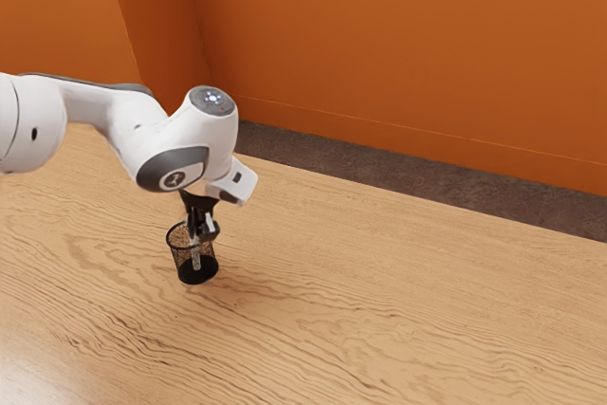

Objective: Take the marker out of the pen holder and place it to the left of the pen holder.

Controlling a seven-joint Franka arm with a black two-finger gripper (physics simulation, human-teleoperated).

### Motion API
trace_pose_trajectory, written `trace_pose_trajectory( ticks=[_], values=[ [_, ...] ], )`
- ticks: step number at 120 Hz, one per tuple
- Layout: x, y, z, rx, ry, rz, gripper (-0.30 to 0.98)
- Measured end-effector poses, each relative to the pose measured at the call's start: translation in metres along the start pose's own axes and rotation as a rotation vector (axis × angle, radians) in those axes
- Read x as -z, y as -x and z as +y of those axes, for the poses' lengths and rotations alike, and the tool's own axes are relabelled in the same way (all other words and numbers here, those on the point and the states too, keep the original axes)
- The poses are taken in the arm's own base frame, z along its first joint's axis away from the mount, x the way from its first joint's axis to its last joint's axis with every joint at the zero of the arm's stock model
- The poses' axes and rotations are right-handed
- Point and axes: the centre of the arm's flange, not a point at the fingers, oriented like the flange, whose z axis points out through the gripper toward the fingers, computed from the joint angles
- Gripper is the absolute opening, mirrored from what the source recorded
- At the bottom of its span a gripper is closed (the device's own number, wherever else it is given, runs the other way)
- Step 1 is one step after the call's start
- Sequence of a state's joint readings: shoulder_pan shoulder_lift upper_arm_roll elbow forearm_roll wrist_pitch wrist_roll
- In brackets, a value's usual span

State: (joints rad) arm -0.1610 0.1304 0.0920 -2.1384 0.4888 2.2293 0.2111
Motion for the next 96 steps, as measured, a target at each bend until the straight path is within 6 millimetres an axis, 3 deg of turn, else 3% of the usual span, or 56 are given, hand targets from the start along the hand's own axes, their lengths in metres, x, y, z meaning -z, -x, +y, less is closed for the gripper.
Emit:
trace_pose_trajectory(
  ticks=[33, 74, 81, 96],
  values=[
    [0.000, 0.004, 0.000, 0.000, 0.001, 0.000, 0.15],
    [0.000, 0.007, -0.004, 0.014, -0.003, -0.001, -0.05],
    [0.013, 0.010, -0.009, 0.038, -0.007, 0.018, -0.06],
    [0.063, 0.032, -0.028, 0.161, 0.042, 0.077, -0.08]
  ],
)
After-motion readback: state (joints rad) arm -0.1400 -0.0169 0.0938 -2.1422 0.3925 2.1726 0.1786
